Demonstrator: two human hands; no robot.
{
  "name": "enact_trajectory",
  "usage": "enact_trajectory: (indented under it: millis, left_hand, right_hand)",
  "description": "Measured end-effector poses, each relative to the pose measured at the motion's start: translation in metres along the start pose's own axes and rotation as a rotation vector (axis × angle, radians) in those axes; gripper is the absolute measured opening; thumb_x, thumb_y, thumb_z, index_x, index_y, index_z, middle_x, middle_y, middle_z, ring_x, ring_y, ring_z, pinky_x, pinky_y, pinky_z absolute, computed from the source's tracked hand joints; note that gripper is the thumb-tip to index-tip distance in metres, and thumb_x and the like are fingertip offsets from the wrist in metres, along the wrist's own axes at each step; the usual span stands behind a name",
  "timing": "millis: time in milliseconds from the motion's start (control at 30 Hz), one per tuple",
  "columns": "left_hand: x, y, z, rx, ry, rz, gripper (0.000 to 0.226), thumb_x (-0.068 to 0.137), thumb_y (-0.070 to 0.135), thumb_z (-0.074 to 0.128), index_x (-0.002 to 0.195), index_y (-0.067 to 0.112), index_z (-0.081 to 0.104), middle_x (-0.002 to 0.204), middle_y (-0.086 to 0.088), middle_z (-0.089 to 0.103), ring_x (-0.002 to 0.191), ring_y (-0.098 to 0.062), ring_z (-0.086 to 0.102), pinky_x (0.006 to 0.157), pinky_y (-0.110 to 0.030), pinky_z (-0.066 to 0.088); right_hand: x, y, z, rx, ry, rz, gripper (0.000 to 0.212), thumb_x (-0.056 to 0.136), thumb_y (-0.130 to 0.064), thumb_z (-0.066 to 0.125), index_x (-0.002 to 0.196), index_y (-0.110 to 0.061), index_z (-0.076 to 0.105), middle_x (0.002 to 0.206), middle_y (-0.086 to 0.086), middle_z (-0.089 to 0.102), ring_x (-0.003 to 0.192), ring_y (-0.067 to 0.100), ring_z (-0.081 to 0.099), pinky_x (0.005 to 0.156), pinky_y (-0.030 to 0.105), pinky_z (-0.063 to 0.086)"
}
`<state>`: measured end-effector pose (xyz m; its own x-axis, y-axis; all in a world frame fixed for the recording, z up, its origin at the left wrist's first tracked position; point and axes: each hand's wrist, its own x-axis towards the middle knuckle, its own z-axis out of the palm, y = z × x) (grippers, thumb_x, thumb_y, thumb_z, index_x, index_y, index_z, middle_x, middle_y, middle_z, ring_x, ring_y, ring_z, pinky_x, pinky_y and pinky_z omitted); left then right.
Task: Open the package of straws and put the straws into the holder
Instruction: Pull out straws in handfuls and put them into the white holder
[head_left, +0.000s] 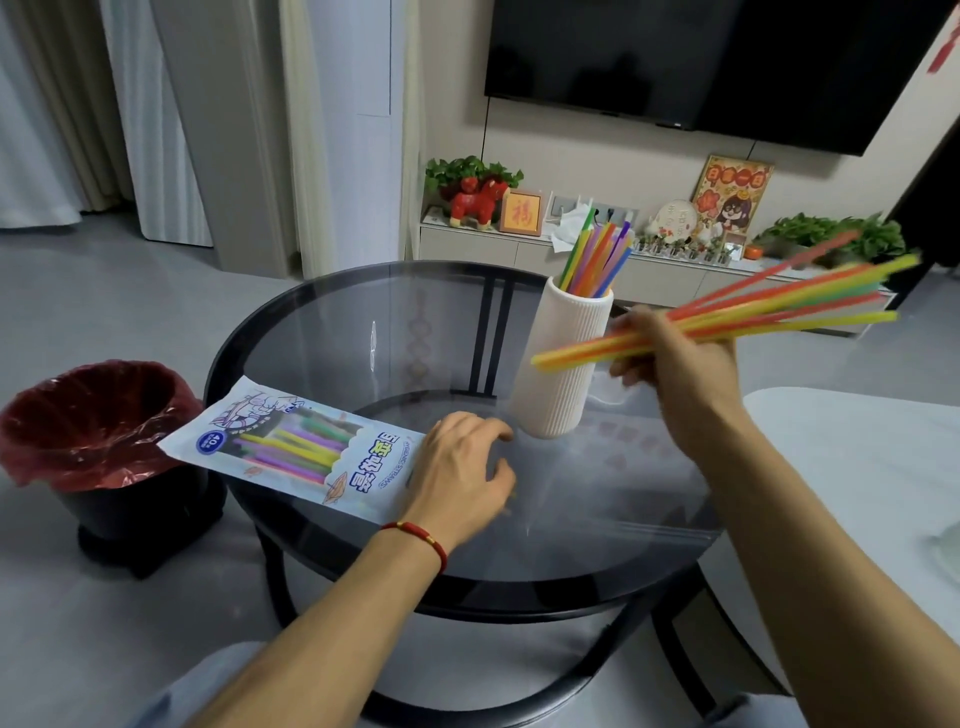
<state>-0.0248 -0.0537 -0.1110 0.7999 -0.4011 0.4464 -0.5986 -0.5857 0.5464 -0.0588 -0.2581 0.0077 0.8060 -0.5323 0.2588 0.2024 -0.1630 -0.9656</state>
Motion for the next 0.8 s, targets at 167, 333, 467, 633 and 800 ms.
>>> enact_trajectory:
  millis: [167, 333, 467, 633, 800]
  left_hand:
    - [-0.002, 0.002, -0.004, -0.041, 0.005, -0.06, 0.03, 0.086, 0.018, 0.061, 0.115, 0.019, 0.063, 0.116, -0.002, 0.061, 0.111, -0.019, 0.054, 0.094, -0.038, 0.051]
    - [-0.001, 0.002, -0.006, -0.063, 0.027, -0.084, 0.03, 0.085, 0.018, 0.06, 0.115, 0.018, 0.062, 0.116, -0.002, 0.06, 0.112, -0.019, 0.053, 0.096, -0.039, 0.049]
    - [0.0, 0.001, -0.006, -0.06, 0.023, -0.089, 0.031, 0.086, 0.017, 0.06, 0.117, 0.018, 0.061, 0.114, -0.002, 0.061, 0.114, -0.018, 0.053, 0.099, -0.038, 0.045]
    - [0.001, 0.0, -0.007, -0.108, 0.028, -0.147, 0.037, 0.086, 0.019, 0.06, 0.122, 0.026, 0.054, 0.115, 0.003, 0.054, 0.106, -0.014, 0.055, 0.091, -0.027, 0.048]
    - [0.001, -0.001, -0.01, -0.107, 0.008, -0.166, 0.037, 0.086, 0.019, 0.061, 0.122, 0.027, 0.055, 0.118, 0.003, 0.053, 0.103, -0.013, 0.056, 0.092, -0.031, 0.05]
  right_hand:
    - [0.032, -0.036, -0.006, 0.305, 0.143, 0.085, 0.016, 0.098, -0.012, 0.066, 0.09, 0.0, 0.071, 0.071, 0.011, 0.071, 0.053, 0.017, 0.066, 0.052, 0.02, 0.057]
    - [0.056, -0.039, 0.002, 0.071, 0.187, 0.004, 0.016, 0.094, -0.014, 0.064, 0.087, -0.001, 0.071, 0.073, 0.014, 0.072, 0.047, 0.017, 0.068, 0.047, 0.022, 0.056]
    - [0.069, -0.042, 0.018, -0.16, 0.148, -0.065, 0.013, 0.086, -0.013, 0.069, 0.073, -0.012, 0.069, 0.066, 0.01, 0.076, 0.05, 0.021, 0.075, 0.049, 0.03, 0.062]
    - [0.075, -0.042, 0.039, -0.528, 0.068, -0.146, 0.018, 0.089, -0.017, 0.071, 0.074, -0.014, 0.06, 0.069, 0.013, 0.074, 0.039, 0.013, 0.068, 0.039, 0.026, 0.055]
    - [0.07, -0.045, 0.046, -0.589, -0.036, -0.08, 0.024, 0.089, -0.035, 0.081, 0.093, -0.014, 0.068, 0.091, 0.01, 0.073, 0.054, 0.013, 0.061, 0.046, 0.025, 0.048]
